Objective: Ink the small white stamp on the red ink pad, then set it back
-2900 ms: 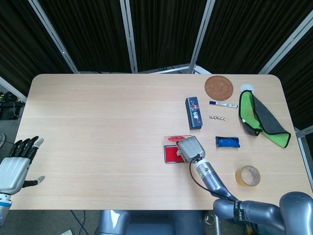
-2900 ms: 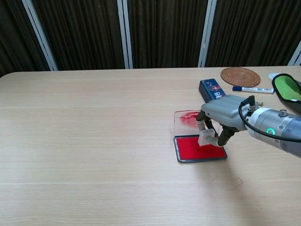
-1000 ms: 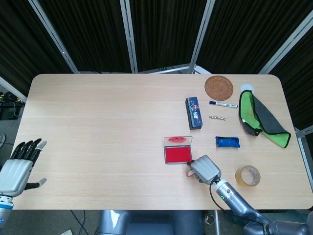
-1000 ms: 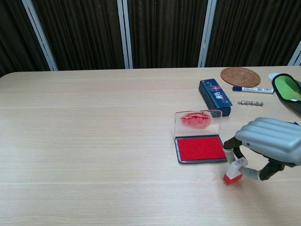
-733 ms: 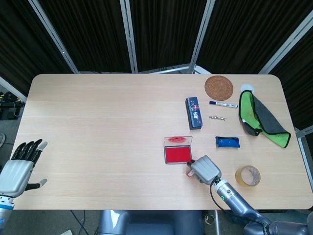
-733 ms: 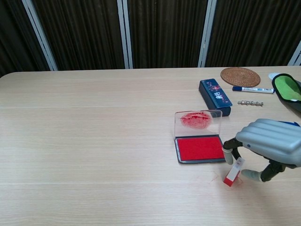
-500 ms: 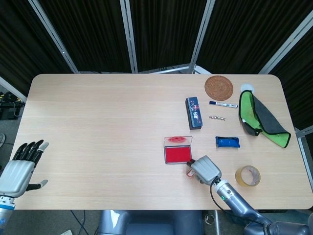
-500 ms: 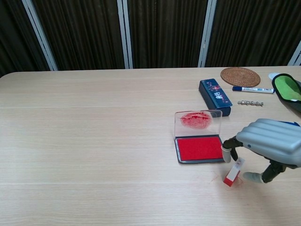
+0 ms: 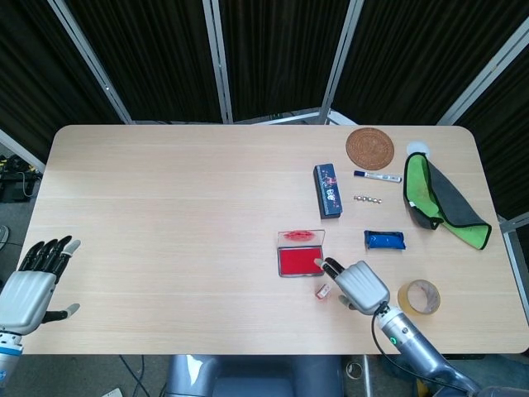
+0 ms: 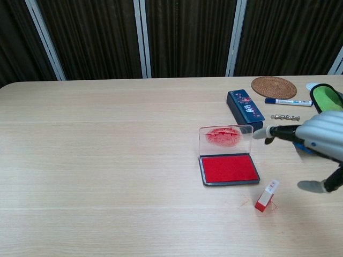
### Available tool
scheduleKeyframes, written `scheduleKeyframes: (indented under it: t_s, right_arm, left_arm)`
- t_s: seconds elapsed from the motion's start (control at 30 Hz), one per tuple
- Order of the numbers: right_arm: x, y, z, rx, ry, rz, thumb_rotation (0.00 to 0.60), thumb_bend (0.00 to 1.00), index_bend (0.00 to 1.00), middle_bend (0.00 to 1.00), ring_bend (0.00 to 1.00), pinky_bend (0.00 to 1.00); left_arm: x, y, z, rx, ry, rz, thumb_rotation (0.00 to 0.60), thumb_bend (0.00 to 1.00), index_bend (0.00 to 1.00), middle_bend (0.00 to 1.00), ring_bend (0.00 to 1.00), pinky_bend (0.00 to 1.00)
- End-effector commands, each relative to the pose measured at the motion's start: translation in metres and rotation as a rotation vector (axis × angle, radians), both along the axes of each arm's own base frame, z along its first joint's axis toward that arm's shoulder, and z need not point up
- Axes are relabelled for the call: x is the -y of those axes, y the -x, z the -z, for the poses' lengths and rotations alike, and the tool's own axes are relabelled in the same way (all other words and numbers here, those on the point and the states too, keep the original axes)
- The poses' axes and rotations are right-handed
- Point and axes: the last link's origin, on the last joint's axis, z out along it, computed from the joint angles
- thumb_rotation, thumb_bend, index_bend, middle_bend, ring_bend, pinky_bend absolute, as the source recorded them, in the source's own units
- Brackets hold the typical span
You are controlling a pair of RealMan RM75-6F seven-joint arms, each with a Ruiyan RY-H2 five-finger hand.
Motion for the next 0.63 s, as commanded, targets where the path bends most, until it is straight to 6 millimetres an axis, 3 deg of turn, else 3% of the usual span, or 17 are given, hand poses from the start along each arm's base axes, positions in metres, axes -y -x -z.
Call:
scheduleKeyframes:
  t_s: [0.03, 0.13, 0.17, 0.23, 0.3, 0.37, 0.63]
  right_arm:
    - [-0.017, 0.007, -0.038, 0.059, 0.084, -0.008, 0.600, 0.16, 0.08, 0.17, 0.79, 0.90]
    - [-0.027, 0.017, -0.066, 0.135, 0.156, 0.038, 0.600, 0.09, 0.08, 0.12, 0.70, 0.65]
    - [-0.032, 0.023, -0.078, 0.182, 0.190, 0.067, 0.600, 0.05, 0.07, 0.10, 0.65, 0.52]
    - [-0.038, 0.032, -0.093, 0.252, 0.235, 0.099, 0.600, 0.00, 0.05, 0.04, 0.45, 0.29]
    - [-0.044, 0.043, -0.107, 0.307, 0.277, 0.134, 0.600, 0.00, 0.02, 0.01, 0.16, 0.10]
    - [-0.049, 0.051, -0.116, 0.332, 0.313, 0.154, 0.600, 0.00, 0.00, 0.00, 0.02, 0.01]
    - [-0.070, 0.068, -0.138, 0.371, 0.409, 0.206, 0.600, 0.00, 0.00, 0.00, 0.00, 0.00]
  left_arm:
    - [0.002, -0.001, -0.003, 0.009, -0.007, 0.006, 0.600, 0.00, 0.00, 0.00, 0.00, 0.00]
    - [0.001, -0.002, -0.008, 0.019, -0.031, 0.022, 0.600, 0.00, 0.00, 0.00, 0.00, 0.00]
    - [0.001, -0.003, -0.009, 0.025, -0.043, 0.031, 0.600, 0.00, 0.00, 0.00, 0.00, 0.00]
    - [0.001, -0.003, -0.011, 0.036, -0.054, 0.040, 0.600, 0.00, 0.00, 0.00, 0.00, 0.00]
    - [0.002, -0.003, -0.013, 0.046, -0.061, 0.049, 0.600, 0.00, 0.00, 0.00, 0.00, 0.00]
    - [0.002, -0.004, -0.015, 0.055, -0.067, 0.057, 0.600, 0.00, 0.00, 0.00, 0.00, 0.00]
    - [0.006, -0.003, -0.025, 0.098, -0.096, 0.108, 0.600, 0.00, 0.00, 0.00, 0.00, 0.00]
